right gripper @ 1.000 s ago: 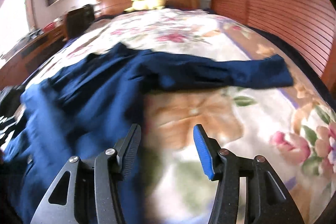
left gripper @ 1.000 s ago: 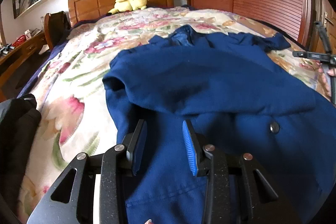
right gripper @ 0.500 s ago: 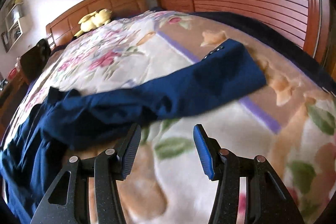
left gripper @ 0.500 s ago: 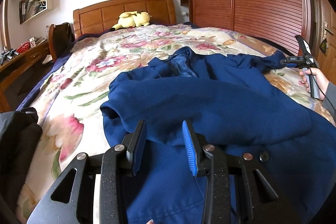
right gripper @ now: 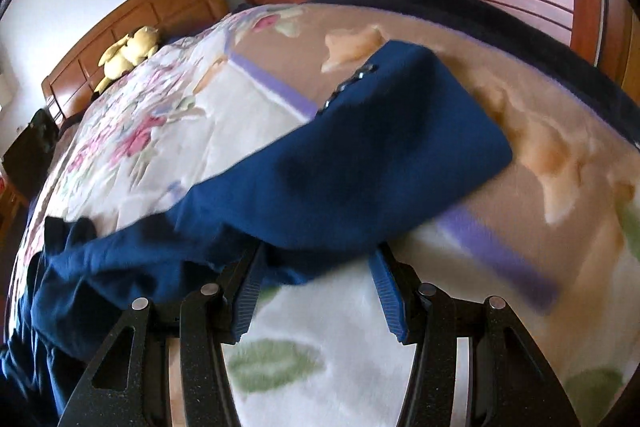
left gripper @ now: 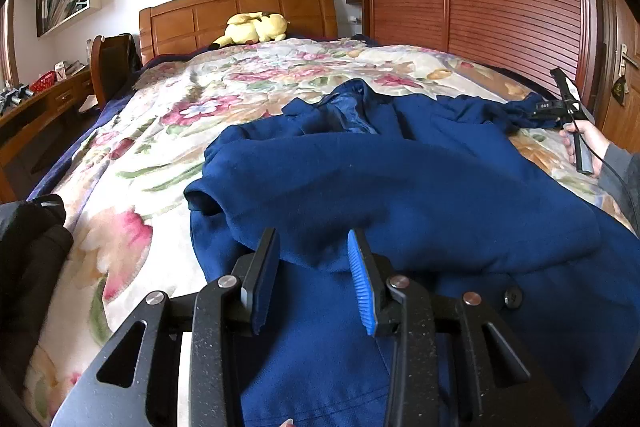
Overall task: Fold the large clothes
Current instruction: 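Grasp the other jacket sleeve cuff with the right tool and lift it, then lay the held sleeve across the jacket front and open the right tool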
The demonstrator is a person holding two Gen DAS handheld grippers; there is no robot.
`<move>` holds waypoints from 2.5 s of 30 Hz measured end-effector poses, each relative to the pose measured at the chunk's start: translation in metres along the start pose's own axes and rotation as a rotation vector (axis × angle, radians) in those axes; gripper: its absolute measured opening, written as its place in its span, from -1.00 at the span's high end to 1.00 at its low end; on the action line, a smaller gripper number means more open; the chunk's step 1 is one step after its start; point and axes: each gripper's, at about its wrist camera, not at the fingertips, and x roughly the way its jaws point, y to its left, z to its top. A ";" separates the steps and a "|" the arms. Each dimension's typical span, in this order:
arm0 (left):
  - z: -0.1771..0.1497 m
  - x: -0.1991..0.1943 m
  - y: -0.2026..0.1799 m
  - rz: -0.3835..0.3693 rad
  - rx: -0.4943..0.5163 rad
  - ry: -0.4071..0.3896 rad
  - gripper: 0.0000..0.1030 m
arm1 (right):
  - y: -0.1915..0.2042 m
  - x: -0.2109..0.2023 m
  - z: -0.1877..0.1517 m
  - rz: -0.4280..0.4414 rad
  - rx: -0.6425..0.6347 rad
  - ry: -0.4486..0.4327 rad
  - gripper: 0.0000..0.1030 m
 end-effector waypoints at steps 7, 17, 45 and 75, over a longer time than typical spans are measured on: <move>0.000 0.002 0.001 -0.001 0.003 0.006 0.29 | 0.007 0.015 0.003 -0.032 -0.027 0.015 0.35; 0.000 0.000 0.000 0.006 0.013 -0.005 0.29 | 0.064 -0.049 -0.004 0.093 -0.212 -0.098 0.92; 0.012 -0.054 0.015 0.037 0.003 -0.131 0.29 | 0.240 -0.264 -0.103 0.571 -0.726 -0.253 0.93; 0.009 -0.059 0.034 0.051 -0.026 -0.133 0.29 | 0.276 -0.265 -0.211 0.512 -0.902 0.097 0.12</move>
